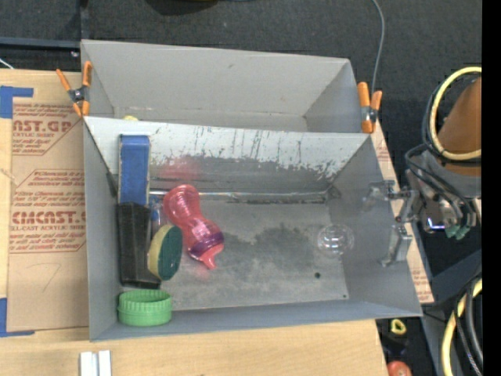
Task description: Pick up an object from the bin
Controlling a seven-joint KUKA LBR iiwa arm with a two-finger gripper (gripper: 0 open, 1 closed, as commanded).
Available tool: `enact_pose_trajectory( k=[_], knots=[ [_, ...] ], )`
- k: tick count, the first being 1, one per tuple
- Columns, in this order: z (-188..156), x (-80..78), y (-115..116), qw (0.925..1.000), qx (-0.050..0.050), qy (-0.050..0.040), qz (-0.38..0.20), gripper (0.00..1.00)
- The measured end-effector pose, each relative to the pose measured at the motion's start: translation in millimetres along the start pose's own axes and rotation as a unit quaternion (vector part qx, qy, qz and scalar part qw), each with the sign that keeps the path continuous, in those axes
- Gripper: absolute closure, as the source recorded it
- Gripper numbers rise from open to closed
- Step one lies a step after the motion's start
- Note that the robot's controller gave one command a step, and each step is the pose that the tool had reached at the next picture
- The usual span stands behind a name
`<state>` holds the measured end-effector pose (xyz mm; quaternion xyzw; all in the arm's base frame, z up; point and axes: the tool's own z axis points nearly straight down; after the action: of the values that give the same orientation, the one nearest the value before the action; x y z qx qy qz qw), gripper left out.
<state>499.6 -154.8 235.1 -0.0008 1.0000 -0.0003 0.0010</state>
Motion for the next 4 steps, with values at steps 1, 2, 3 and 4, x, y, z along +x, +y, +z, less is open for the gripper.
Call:
enact_pose_trajectory(
  k=[1,2,3,4],
  knots=[
    [0.0,0.0,0.0,1.0,0.0,0.0,0.0,0.0],
    [-28.8,-7.5,0.6,1.0,0.0,-0.0023,0.01,0.0],
    [-40.2,14.8,2.5,1.0,0.0,0.0005,0.004,0.0],
    [-35.0,6.2,9.5,1.0,0.0,-0.0006,0.009,0.0]
  ],
)
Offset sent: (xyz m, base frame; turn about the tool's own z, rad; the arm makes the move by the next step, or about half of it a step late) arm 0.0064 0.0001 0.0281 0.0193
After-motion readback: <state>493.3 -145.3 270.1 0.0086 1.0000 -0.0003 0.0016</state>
